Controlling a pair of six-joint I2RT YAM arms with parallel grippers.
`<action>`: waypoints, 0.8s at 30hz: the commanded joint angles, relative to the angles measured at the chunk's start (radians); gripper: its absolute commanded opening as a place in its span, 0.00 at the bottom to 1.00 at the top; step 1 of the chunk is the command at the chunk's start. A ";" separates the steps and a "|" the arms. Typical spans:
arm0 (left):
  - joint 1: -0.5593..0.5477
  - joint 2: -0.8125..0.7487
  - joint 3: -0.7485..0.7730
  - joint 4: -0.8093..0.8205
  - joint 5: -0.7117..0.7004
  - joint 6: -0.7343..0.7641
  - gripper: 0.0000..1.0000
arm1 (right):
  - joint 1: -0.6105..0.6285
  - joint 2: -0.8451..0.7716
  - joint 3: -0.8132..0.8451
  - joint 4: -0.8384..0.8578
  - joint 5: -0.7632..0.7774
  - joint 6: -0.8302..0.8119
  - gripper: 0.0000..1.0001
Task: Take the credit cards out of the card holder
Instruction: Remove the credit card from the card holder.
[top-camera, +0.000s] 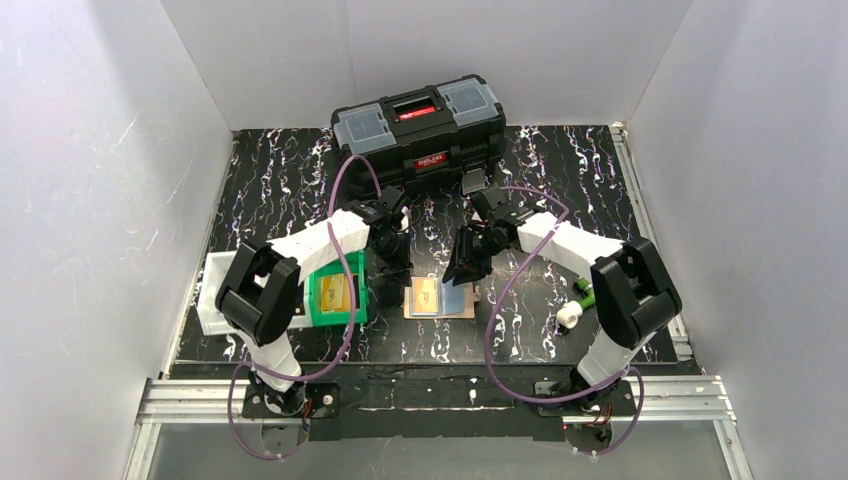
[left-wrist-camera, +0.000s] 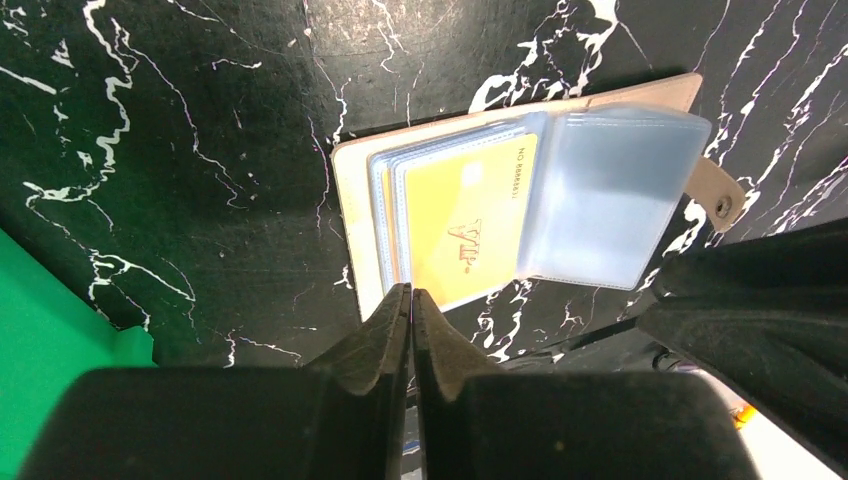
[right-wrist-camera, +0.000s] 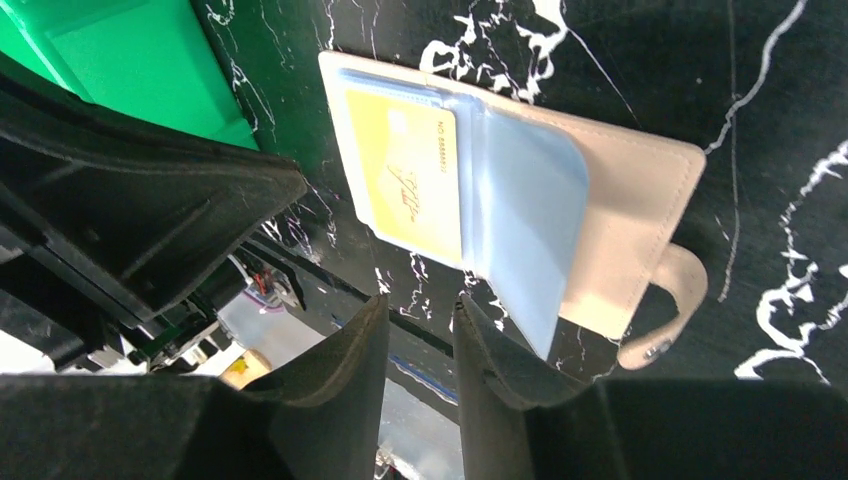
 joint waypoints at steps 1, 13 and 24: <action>-0.005 0.000 -0.010 -0.007 -0.006 0.015 0.01 | 0.001 0.043 0.052 0.061 -0.059 0.012 0.36; -0.015 0.053 -0.024 0.036 0.031 0.009 0.00 | 0.003 0.125 0.005 0.138 -0.101 0.041 0.33; -0.036 0.090 -0.020 0.043 0.028 -0.007 0.00 | 0.003 0.174 -0.037 0.183 -0.118 0.048 0.33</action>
